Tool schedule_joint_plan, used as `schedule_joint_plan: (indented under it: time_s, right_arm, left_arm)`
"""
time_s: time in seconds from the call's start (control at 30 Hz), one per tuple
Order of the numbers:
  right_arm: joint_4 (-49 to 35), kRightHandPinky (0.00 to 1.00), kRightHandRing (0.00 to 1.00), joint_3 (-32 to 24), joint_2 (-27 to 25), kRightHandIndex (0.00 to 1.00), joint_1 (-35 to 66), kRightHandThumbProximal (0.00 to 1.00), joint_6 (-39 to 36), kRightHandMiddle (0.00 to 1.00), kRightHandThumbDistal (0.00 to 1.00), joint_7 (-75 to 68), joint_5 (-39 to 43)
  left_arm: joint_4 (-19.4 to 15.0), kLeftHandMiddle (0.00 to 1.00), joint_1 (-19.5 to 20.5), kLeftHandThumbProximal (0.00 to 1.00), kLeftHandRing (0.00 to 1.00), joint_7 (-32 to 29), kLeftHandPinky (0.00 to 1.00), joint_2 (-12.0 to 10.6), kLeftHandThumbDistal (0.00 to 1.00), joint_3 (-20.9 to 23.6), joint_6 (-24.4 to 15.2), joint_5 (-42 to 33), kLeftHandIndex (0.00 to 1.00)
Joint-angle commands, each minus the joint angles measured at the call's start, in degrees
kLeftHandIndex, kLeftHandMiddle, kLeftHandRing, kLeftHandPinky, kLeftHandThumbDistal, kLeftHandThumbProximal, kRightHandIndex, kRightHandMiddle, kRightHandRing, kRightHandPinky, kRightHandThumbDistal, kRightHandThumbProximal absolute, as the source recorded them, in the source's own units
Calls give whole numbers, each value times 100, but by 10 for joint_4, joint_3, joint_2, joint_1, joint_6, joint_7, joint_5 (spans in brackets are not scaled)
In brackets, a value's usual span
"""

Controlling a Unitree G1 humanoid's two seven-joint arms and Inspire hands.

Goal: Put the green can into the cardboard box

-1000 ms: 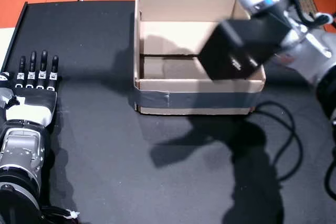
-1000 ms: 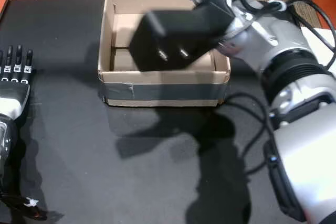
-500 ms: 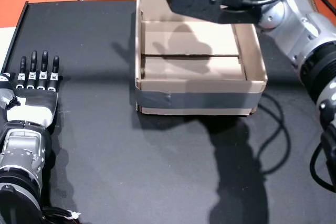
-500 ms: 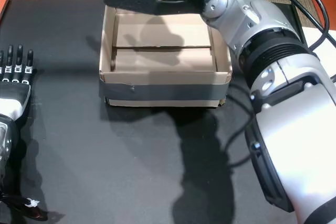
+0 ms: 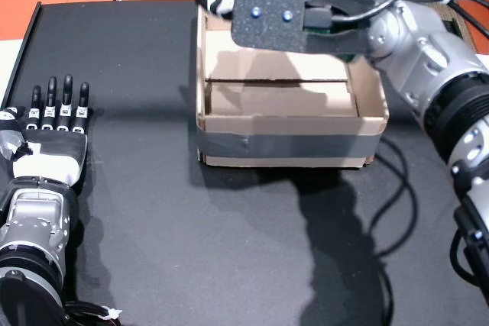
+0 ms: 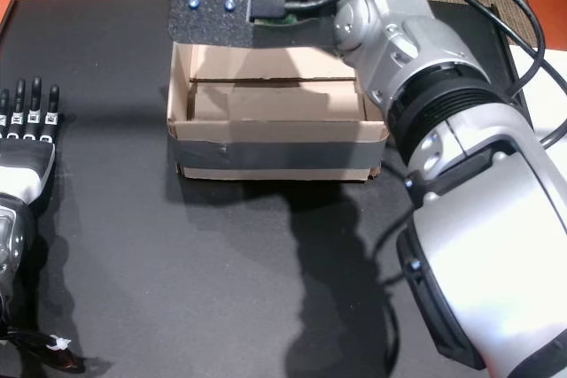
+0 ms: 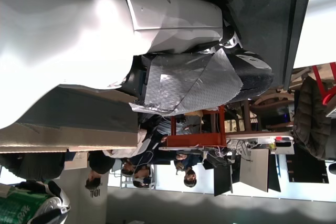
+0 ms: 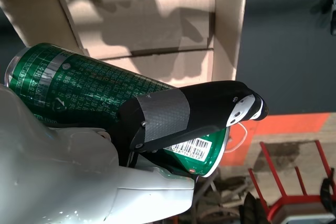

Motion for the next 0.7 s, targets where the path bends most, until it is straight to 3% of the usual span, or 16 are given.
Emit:
schedule_joint_plan:
  time_s: [0.0,0.2,0.47,0.53,0.57,0.63,0.67]
  right_arm:
    - [-3,16,7,-4,2,0,-6,40,0,0,0,2,8]
    - [-2,14,4,-2,7,0,7,44,-3,0,6,1,8]
    - [-3,15,4,13,7,1,14,43,-15,2,0,-12,-2]
    - [-3,20,7,21,5,3,15,45,-22,4,7,-31,-12]
    - [-3,26,9,28,3,5,16,51,-29,6,11,-43,-18]
    - [-3,39,19,38,-1,17,17,66,-40,15,28,-55,-27]
    - [-2,48,28,40,-2,25,17,70,-39,23,43,-52,-28]
  left_arm:
    - [5,72,8,100,82,-3,91,-7,0,1,0,-2,71]
    - [5,73,9,100,82,-8,92,-8,0,3,1,-4,71]
    - [5,72,9,100,81,-6,92,-9,0,7,-1,-5,71]
    - [5,72,10,100,82,-9,93,-8,0,7,0,-5,70]
    - [5,71,10,100,82,-8,92,-8,0,7,0,-5,70]
    - [5,71,9,100,81,-2,91,-8,0,8,-2,-4,69]
    - [5,72,9,100,82,-1,91,-8,0,8,-2,-4,70]
